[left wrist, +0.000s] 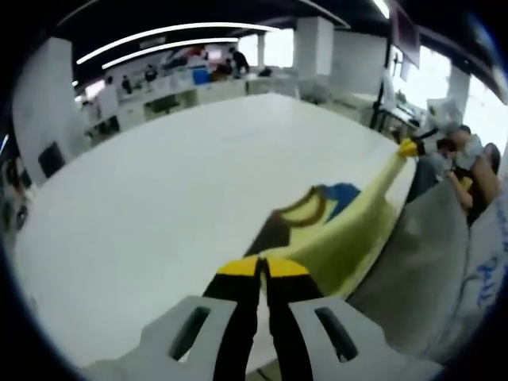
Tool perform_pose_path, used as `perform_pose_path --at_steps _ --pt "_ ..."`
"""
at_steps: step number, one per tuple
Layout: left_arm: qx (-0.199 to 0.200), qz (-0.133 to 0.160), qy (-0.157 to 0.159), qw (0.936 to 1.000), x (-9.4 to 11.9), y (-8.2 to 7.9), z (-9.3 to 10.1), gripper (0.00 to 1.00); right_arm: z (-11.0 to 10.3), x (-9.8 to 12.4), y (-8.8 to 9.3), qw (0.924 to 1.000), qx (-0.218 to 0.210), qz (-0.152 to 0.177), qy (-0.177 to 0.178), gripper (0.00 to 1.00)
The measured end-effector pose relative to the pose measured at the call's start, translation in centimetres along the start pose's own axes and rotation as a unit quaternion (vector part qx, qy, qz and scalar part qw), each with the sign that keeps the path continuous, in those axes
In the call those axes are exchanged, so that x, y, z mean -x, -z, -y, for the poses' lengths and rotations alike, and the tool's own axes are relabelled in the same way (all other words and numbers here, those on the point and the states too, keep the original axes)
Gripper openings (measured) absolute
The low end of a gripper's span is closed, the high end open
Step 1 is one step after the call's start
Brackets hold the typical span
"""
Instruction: Fold the garment on the visible template until the final outline fits inside the template.
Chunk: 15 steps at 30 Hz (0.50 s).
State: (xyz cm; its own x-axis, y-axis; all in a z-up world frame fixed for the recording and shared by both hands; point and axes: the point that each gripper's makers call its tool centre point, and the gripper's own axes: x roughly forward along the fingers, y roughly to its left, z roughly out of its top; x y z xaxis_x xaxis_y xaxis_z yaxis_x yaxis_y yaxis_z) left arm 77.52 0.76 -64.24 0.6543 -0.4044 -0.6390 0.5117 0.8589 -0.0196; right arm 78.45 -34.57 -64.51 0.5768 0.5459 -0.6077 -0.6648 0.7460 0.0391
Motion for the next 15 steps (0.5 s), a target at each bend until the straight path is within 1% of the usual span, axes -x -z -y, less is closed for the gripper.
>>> perform_pose_path --at_steps 2,4,7,11,13,15 --pt "0.002 -0.008 -0.002 1.0 -0.3 0.4 -0.1 0.0 0.0 -0.3 0.1 1.0 0.0 -0.002 -0.001 0.02" --pt "-0.011 -0.022 -0.017 0.9996 -0.7 0.9 -0.5 0.0 -0.3 -0.5 -0.1 0.9999 -0.004 0.004 -0.009 0.02" --pt "-0.008 -0.016 -0.01 0.9998 -1.2 0.8 -0.3 0.0 -0.2 -1.0 0.0 0.9998 -0.009 0.002 -0.015 0.02" --pt "-0.004 -0.014 -0.013 0.9998 -1.8 0.7 -0.9 0.0 0.2 -1.7 0.2 0.9999 -0.004 -0.005 -0.011 0.02" --pt "-0.003 -0.018 -0.017 0.9997 -2.5 0.8 -1.3 0.0 0.5 -2.1 0.0 0.9999 0.001 -0.003 -0.01 0.02" --pt "-0.001 -0.018 -0.017 0.9997 -2.9 0.9 -1.4 0.0 0.4 -2.3 -0.2 0.9998 -0.008 0.003 -0.017 0.02"
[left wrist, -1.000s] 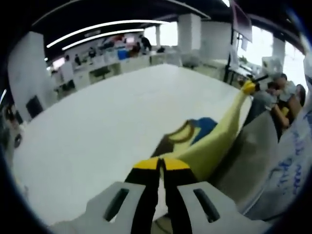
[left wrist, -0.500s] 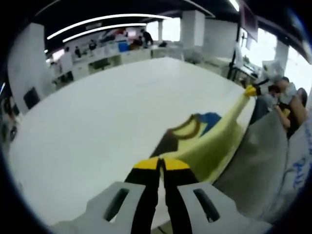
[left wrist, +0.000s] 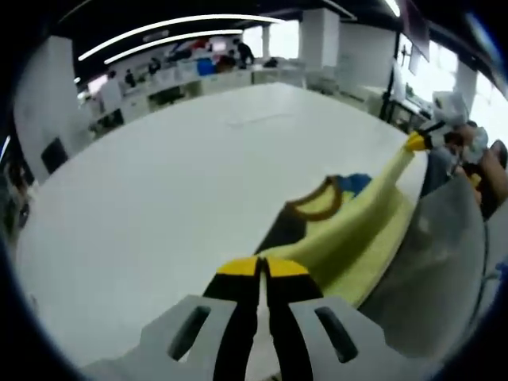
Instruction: Fold the garment on the visible template until the final outline fits inside the template.
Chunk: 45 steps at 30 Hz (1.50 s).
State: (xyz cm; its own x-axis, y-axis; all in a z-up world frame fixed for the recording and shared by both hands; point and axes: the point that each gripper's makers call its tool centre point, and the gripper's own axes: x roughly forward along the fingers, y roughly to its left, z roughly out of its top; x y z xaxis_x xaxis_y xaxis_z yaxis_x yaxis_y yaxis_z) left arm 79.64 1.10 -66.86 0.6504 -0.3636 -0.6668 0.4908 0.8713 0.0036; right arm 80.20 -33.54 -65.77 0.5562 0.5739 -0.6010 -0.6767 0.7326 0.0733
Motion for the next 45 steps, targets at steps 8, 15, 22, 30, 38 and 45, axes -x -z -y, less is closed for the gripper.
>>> perform_pose_path --at_steps 8,15,22,30,38,45 --pt "0.006 -0.003 -0.002 1.0 -1.5 0.5 -0.7 0.0 1.0 -1.6 0.5 0.9999 0.007 -0.009 0.005 0.02" --pt "0.023 -0.01 -0.006 0.9997 -2.6 0.7 -0.8 0.0 1.8 -2.8 0.4 0.9998 0.005 -0.004 0.016 0.02" --pt "0.027 -0.019 -0.005 0.9994 -4.1 1.1 -1.1 0.0 2.5 -4.3 1.4 0.9995 0.008 -0.026 0.015 0.02" --pt "0.028 -0.026 -0.007 0.9992 -4.8 1.6 -1.2 0.0 2.9 -5.7 2.5 0.9977 0.026 -0.052 0.036 0.02" --pt "0.006 -0.046 -0.007 0.9989 -5.8 2.1 -1.5 0.0 3.4 -6.3 3.0 0.9977 0.018 -0.053 0.039 0.02" --pt "0.004 -0.052 -0.008 0.9986 -6.2 2.4 -1.7 0.0 4.3 -7.1 3.5 0.9976 0.012 -0.047 0.05 0.02"
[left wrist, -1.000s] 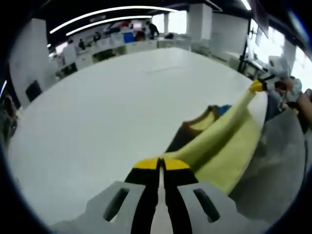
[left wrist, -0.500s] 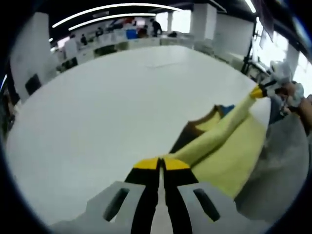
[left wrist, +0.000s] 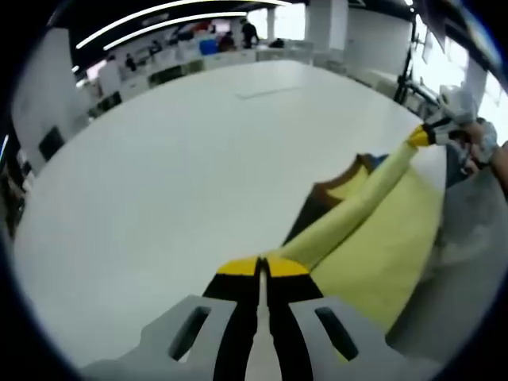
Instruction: Fold the garment on the visible template until the final outline fits inside the template.
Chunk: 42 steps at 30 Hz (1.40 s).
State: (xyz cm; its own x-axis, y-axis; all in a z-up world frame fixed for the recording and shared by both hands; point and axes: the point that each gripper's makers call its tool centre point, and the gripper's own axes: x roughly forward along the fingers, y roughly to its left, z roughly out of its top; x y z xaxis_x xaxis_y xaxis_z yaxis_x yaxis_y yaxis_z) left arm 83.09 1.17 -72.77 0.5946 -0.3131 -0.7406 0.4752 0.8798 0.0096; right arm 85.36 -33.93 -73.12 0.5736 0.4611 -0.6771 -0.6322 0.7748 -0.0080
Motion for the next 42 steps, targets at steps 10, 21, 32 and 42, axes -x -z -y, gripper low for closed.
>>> perform_pose_path --at_steps 10,21,32,42 --pt "-0.001 -0.005 -0.011 0.9999 -1.0 0.6 -0.4 0.0 0.1 -1.1 1.2 0.9999 -0.011 0.0 0.006 0.02" --pt "0.0 -0.013 -0.018 0.9998 -1.9 1.3 -0.7 0.0 0.3 -2.0 1.8 0.9999 -0.003 -0.011 0.012 0.02" --pt "-0.003 -0.021 -0.021 0.9996 -2.6 1.8 -0.7 0.0 0.6 -2.6 2.6 0.9991 0.022 -0.033 0.014 0.02" --pt "-0.007 -0.03 -0.016 0.9994 -3.2 2.4 -0.5 0.0 0.5 -2.8 3.0 0.9986 0.028 -0.042 0.012 0.02"
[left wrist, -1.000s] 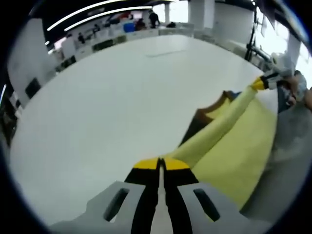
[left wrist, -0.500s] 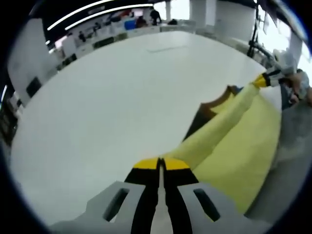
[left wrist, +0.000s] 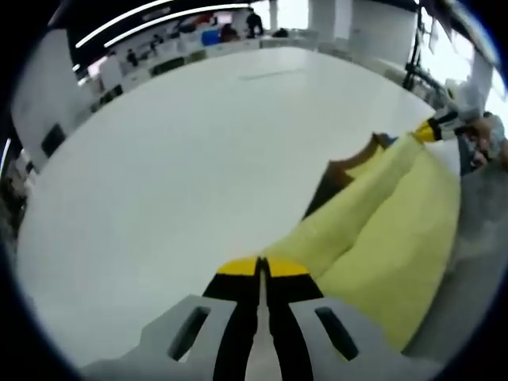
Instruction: Fold the garment on the visible template until the final outline fits inside the template.
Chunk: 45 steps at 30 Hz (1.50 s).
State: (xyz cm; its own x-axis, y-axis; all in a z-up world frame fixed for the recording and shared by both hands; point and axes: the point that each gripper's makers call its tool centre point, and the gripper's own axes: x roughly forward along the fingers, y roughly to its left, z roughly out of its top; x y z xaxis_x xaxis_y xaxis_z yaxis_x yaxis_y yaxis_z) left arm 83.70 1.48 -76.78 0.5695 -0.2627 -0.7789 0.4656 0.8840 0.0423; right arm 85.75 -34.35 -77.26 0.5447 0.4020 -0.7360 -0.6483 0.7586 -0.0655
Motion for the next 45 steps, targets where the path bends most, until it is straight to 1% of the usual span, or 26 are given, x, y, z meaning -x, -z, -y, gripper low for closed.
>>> perform_pose_path --at_steps 11,17,24,34,39,42,45 --pt "-0.006 -0.004 0.0 1.0 -0.4 0.3 0.2 0.0 0.0 -0.2 0.2 1.0 -0.007 0.0 0.0 0.02" --pt "-0.007 -0.001 -0.001 1.0 -0.3 0.2 0.2 0.0 0.0 -0.1 0.1 1.0 0.0 -0.001 0.003 0.02" --pt "0.003 0.003 0.002 1.0 0.1 0.1 0.4 0.0 -0.1 0.1 -0.1 1.0 -0.008 0.003 0.003 0.03" --pt "0.003 0.019 -0.004 0.9998 1.0 -0.2 0.2 0.0 0.0 0.5 -0.6 0.9998 -0.011 0.015 0.005 0.03" --pt "0.007 0.036 -0.015 0.9992 1.9 -0.9 -0.2 0.02 -0.1 0.8 -0.9 0.9997 -0.01 0.021 0.008 0.05" --pt "0.012 0.048 -0.015 0.9987 2.4 -1.5 -0.2 0.03 -0.2 1.1 -1.0 0.9995 -0.012 0.026 0.01 0.06" --pt "0.004 0.056 -0.015 0.9983 2.8 -1.9 -0.1 0.06 -0.5 1.4 -1.3 0.9985 -0.039 0.04 0.0 0.06"
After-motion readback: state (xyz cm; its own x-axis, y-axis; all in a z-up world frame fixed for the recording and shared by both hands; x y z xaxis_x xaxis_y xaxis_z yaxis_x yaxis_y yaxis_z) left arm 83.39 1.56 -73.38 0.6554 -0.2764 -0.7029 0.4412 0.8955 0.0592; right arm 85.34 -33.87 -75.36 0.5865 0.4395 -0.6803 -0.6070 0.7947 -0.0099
